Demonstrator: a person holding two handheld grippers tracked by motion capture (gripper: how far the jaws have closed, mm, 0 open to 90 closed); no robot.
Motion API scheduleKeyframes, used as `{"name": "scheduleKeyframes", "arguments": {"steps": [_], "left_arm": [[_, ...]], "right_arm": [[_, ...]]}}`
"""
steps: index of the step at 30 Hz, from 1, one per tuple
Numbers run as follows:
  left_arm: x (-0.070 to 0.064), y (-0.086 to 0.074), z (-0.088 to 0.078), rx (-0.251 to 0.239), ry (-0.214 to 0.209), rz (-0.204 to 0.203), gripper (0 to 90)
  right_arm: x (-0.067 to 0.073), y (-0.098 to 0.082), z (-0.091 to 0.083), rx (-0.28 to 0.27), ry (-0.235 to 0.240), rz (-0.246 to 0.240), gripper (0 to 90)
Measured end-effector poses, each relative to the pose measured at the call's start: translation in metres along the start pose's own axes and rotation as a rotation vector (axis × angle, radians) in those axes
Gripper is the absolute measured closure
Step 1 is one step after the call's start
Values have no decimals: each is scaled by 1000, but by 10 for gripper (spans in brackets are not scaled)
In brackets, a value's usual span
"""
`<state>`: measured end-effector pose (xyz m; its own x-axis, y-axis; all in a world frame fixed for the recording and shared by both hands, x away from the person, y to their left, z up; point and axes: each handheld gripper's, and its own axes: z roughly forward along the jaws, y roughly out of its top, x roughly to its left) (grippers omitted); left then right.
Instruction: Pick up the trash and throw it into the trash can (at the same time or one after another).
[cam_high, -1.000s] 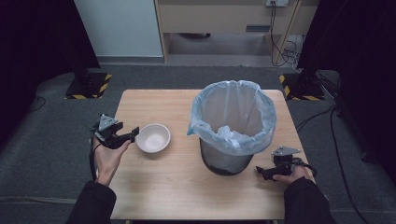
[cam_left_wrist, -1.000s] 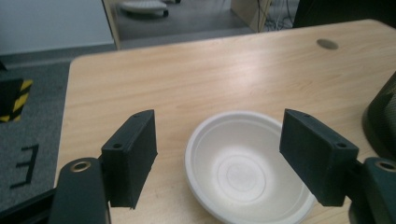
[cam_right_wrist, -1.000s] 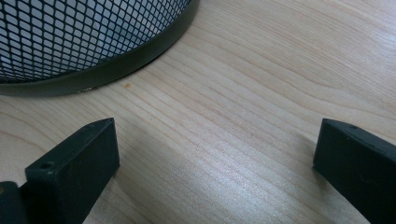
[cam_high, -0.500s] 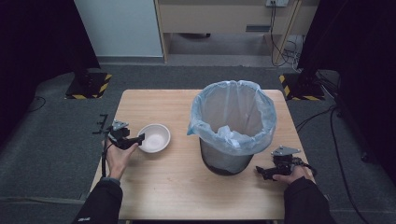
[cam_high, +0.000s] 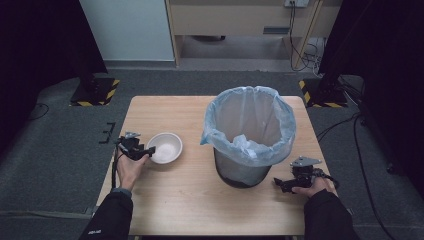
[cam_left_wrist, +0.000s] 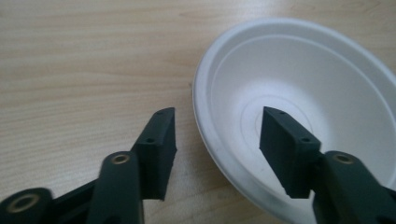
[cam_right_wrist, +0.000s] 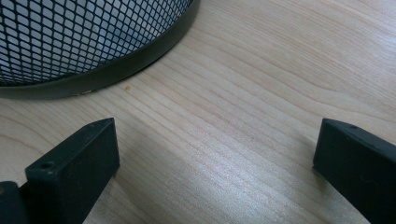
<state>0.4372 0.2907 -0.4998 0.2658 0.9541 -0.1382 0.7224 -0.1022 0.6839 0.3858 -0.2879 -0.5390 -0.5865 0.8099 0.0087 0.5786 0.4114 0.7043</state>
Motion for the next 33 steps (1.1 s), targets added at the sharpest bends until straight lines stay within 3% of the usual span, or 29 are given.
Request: {"name": "scheduleKeyframes", "arguments": {"steps": [6,9,17,20,23,33], "left_arm": [[-1,0,-2,56,-21,-41,689],[-2,1,-3,58,-54,-69,778],[-6,8,-17,17,-102,-90,820],[-11,16,-30,-44,-131,-86,835],[-13,21,-39,-74,-129,-69,835],[-11,37,-85,-254,-136,-81,836]], "right_arm": [[0,0,0,-1,2,0,5],[0,0,0,0,2,0,5],[0,0,0,0,2,1,5],[0,0,0,0,2,-2,5],[0,0,0,0,2,-3,5],[0,0,0,0,1,-3,5]]}}
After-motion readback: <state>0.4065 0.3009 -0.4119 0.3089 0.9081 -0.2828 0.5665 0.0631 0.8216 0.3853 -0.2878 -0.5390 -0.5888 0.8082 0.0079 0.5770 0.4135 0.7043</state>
